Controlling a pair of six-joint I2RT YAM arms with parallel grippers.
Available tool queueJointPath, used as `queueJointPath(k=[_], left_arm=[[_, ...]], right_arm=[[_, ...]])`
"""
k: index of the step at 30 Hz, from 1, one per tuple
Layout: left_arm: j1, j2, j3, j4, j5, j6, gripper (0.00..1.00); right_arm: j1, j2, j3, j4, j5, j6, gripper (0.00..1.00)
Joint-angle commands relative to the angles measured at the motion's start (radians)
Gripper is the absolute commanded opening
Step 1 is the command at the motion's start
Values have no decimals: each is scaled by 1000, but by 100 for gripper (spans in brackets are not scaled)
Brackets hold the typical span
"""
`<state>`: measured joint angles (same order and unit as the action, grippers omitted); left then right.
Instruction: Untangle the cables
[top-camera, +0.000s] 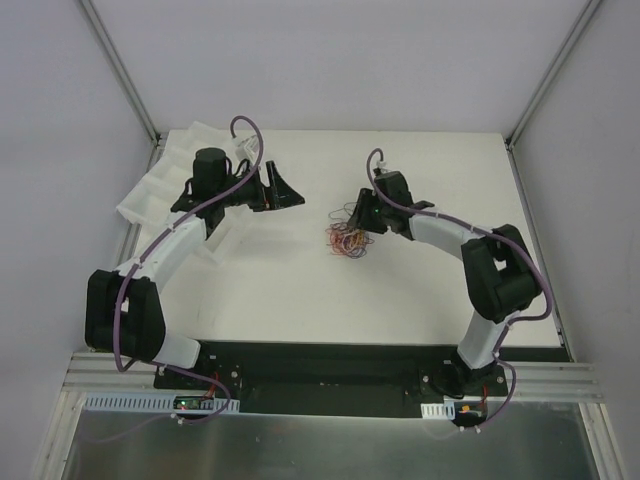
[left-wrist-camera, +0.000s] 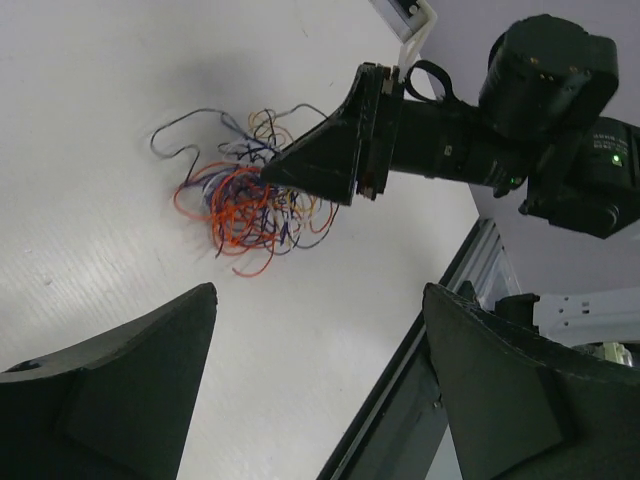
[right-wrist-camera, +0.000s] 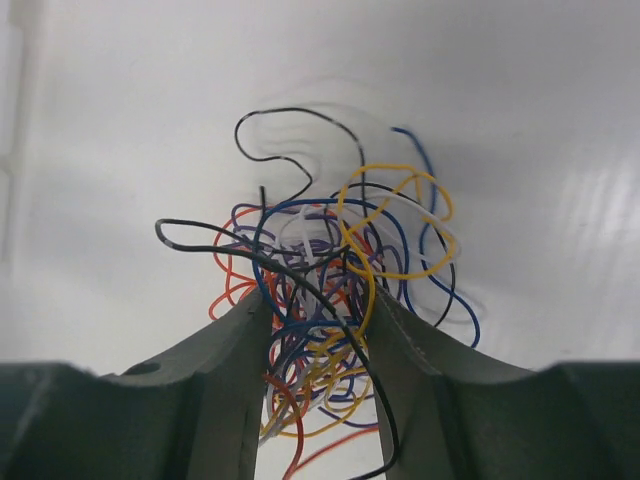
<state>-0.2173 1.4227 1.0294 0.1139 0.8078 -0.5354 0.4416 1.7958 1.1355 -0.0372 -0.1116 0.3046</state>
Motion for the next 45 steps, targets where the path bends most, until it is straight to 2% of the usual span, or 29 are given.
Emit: queueJointPath(k=[1,3,7,8,13,17,20,23,28,30,34,36,39,43,45], left_arm=[[-11,27,55,-23,27,3,82],[-11,38,63,-34,24,3,80],[-14,67,63,-36,27,-8,73],[-17,77,66,-36,34,-8,71],[-65,162,81,-49,65,15,63],[-88,219,113,-79,108,11,54],[-103,225,113,-80,111,12,52],[-125,231,115,-83,106,25,51],[-132,262,132,-102,119,26,47],[-134,266,133,-109,123,29,46],[-149,265,143,-109,128,57,48],[-162,259,152,-135,142,89,54],[-185,228,156,-146,169,156,61],[-214,142,123,-158,65,300,63],[-224,111,113,-180,39,374,61]], right_arm=[[83,-93,-65,108,46,74,44],[141,-110,-114,163,14,44,47],[220,-185,-227,273,49,-85,79],[217,-211,-249,298,53,-96,83],[186,-311,-358,416,43,-139,84],[152,-309,-378,442,24,-101,82],[109,-309,-384,454,-14,-82,82],[75,-293,-372,481,-103,-85,72],[72,-297,-398,542,-166,-84,33],[72,-297,-398,556,-200,-90,26],[75,-291,-391,589,-285,-101,1],[75,-302,-408,664,-359,-102,1],[71,-315,-402,681,-482,-130,1],[63,-340,-399,697,-626,-154,1],[54,-361,-416,735,-703,-150,1]])
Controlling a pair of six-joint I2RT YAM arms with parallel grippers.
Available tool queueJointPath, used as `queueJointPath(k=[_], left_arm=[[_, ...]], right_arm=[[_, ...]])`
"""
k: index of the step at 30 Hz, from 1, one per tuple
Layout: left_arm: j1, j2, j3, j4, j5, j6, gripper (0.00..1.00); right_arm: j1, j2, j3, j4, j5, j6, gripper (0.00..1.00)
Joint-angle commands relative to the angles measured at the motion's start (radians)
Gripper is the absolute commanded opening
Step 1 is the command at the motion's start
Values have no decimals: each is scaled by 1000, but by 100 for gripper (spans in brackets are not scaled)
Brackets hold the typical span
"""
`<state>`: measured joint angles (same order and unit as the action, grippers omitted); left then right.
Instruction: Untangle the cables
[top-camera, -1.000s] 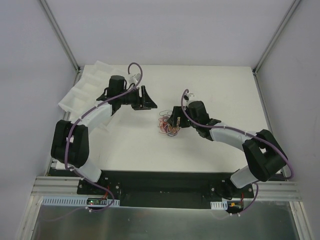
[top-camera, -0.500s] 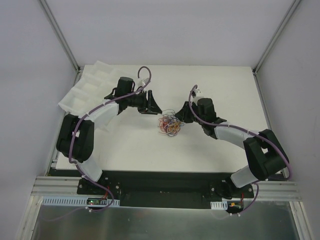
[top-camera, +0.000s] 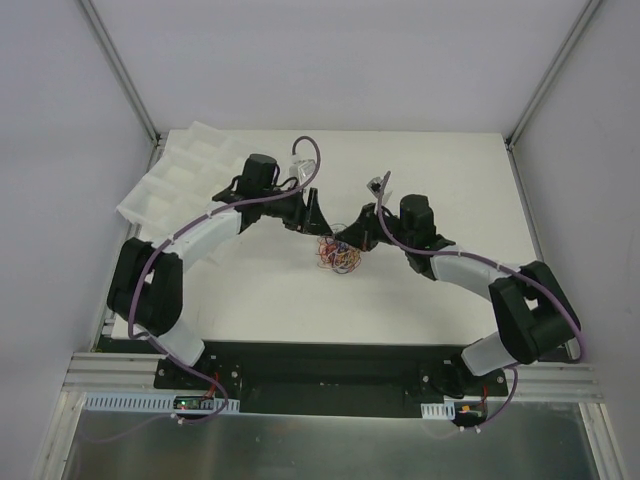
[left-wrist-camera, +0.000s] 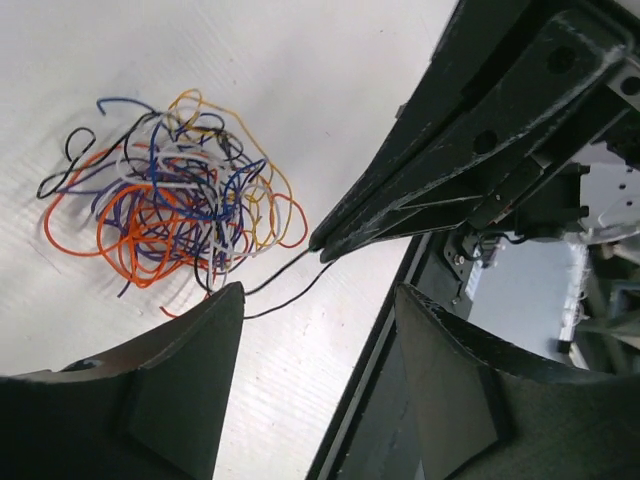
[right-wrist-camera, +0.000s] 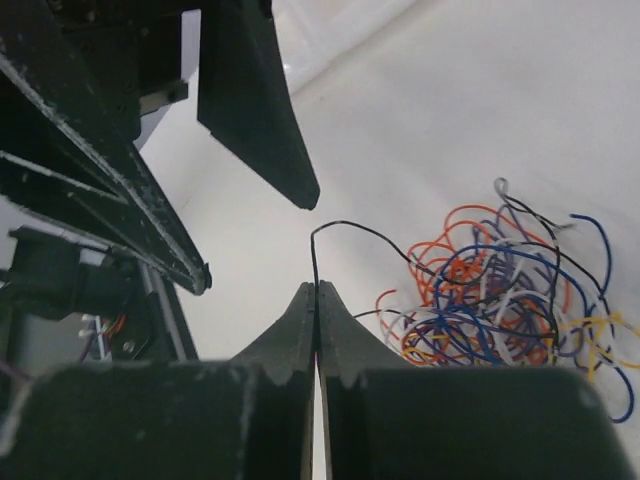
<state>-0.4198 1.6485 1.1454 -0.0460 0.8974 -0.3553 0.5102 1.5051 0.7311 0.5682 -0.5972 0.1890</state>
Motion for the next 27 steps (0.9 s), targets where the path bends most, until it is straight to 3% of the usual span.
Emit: queueJointPath(k=[1,7,14,21,24,27], left_arm=[[-25,-125,-3,-32,-48,226,58],[-31,-142,5,-78,29,334,56],[-74,-89,23,-91,158,334,48],[-128,-50,31,-95,107,332,42],[-140,-53,43,-97,101,332,24],[-146,-68,47,-98,91,337,13]], right_arm=[[-16,-81,-19,156,-242,-30,0],[-30,-135,-45,186,-311,-28,1],[-70,-163,-108,343,-288,75,1],[-78,-97,-119,559,-335,226,1],[-78,-51,-114,650,-354,289,1],[-78,-31,-108,668,-352,308,1]])
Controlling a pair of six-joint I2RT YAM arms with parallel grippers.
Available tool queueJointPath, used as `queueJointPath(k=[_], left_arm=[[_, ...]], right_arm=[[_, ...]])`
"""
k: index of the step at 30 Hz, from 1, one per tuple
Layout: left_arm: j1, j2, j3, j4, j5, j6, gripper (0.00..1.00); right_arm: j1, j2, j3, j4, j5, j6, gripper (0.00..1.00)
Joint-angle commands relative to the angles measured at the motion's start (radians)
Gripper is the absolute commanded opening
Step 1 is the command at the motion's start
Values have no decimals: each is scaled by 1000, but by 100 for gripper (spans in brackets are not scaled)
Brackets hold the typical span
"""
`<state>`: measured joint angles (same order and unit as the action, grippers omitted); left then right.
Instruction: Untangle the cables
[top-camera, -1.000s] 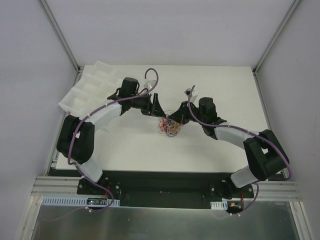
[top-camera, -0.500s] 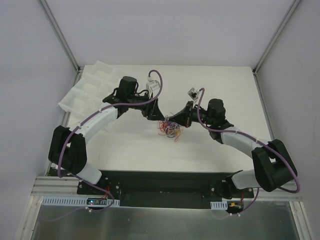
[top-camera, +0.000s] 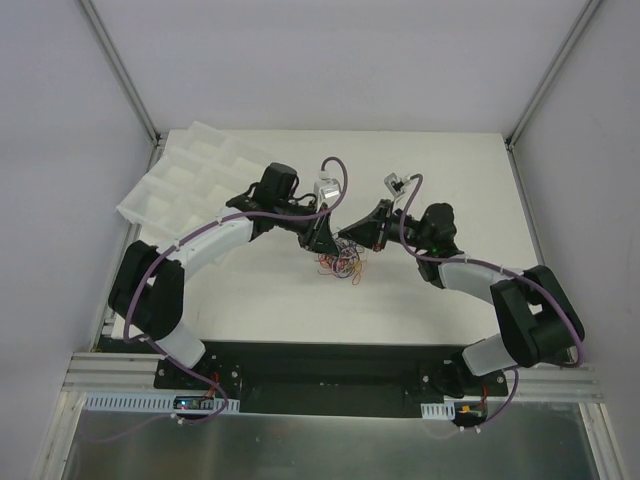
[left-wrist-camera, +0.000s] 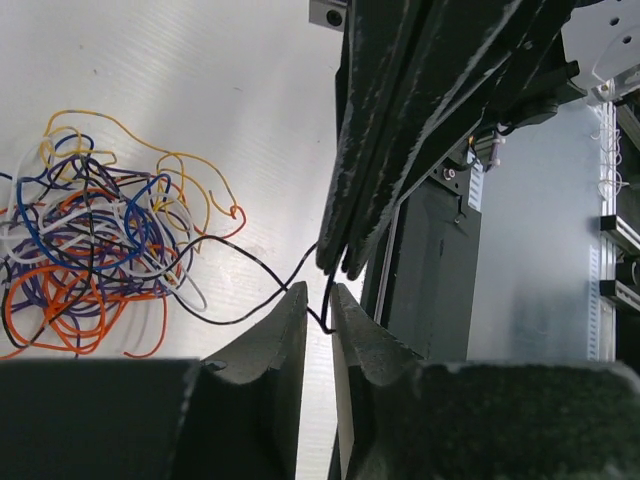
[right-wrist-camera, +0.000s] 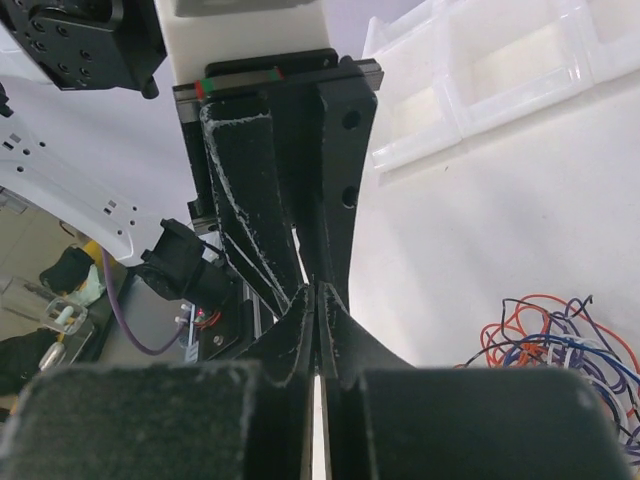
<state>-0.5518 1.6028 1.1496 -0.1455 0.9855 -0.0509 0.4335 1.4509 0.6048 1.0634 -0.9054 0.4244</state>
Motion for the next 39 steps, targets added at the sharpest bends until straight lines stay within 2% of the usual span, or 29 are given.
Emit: queueJointPath(k=[1,3,4,8,11,12,15,19,23,26,28,31,35,39], left_arm=[[-14,-32,41,3,-4,39,8],[-14,-53,38,1,-21,42,0],[-14,-61,35,1,-31,42,0],[-14,-125,19,0,-134,86,0],[-14,-188,10,-6,-261,85,0],[-14,-199,15,-17,-284,77,0],[-14,-253,32,-17,-326,16,0],[-17,-238,97,-12,-298,-120,0],[-19,-199,162,-14,-257,-263,0],[-23,-184,194,-9,-232,-343,0],[-37,-181,212,-8,-209,-374,0],[-43,-201,254,-6,-176,-412,0],[-43,-253,344,-6,-160,-425,0],[-43,-311,455,-6,-192,-382,0]], right_arm=[[-1,22,16,170,-38,73,1],[-1,17,13,156,-29,60,1],[-1,17,13,130,-15,47,5],[-1,-10,15,-49,100,-67,42],[-1,-44,-2,-106,163,-125,63],[-1,-52,-11,-106,178,-133,69],[19,-81,-37,-105,216,-180,77],[82,-148,-80,-137,367,-288,80],[198,-224,-106,-175,566,-416,82],[250,-218,-88,-189,757,-478,83],[255,-186,-54,-194,821,-467,83],[255,-109,2,-204,862,-399,77],[260,3,68,-238,873,-342,59],[260,37,98,-318,933,-312,48]])
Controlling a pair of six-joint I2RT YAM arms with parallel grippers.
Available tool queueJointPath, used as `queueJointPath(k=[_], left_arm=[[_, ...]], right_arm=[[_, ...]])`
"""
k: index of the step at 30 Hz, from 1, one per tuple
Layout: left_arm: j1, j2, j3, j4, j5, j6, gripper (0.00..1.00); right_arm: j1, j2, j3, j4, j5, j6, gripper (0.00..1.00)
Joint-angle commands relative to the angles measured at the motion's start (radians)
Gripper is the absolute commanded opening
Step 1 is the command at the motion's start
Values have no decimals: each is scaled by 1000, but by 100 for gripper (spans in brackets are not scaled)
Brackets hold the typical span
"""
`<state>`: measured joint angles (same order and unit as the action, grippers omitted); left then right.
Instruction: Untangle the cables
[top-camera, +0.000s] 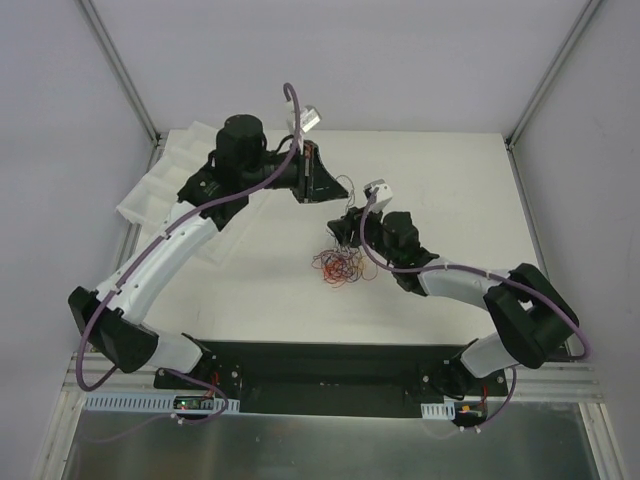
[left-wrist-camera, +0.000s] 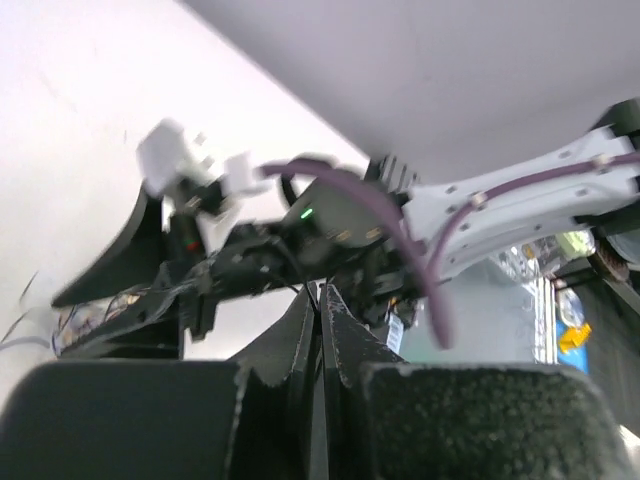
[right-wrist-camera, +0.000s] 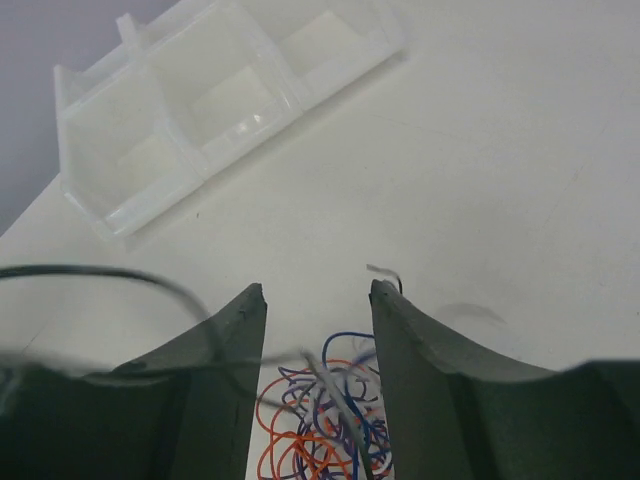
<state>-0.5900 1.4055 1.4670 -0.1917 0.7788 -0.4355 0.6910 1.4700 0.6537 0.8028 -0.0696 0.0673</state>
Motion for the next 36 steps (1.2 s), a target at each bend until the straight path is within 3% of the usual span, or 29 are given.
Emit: queueJointPath(k=[1,7,11,17,21,25,28,31,36], left_arm=[[-5,-129,165,38,-8,23,0],[-4,-204,372,-29,-254,162,0],[-4,-230,427,-55,-393,208,0],[-4,-284,431,-72,-503,253,0],[-4,-298,429,-101,-518,261,0],[-4,-321,357,-173,-573,270,0],[-4,-370,255,-227,-659,299,0],[-4,-418,133,-264,-731,302,0],[-4,-444,-71,-276,-773,259,0]], right_arm=[[2,16,46,-74,125,54,46],[-39,16,21,-166,228,120,45],[-128,56,17,-197,186,253,43],[-241,127,17,-223,111,402,43],[-257,110,18,-272,175,419,43],[-254,27,8,-288,183,318,52],[-138,-89,14,-329,302,127,62],[-82,-167,-29,-312,364,37,67],[-62,-185,-83,-133,170,25,70]])
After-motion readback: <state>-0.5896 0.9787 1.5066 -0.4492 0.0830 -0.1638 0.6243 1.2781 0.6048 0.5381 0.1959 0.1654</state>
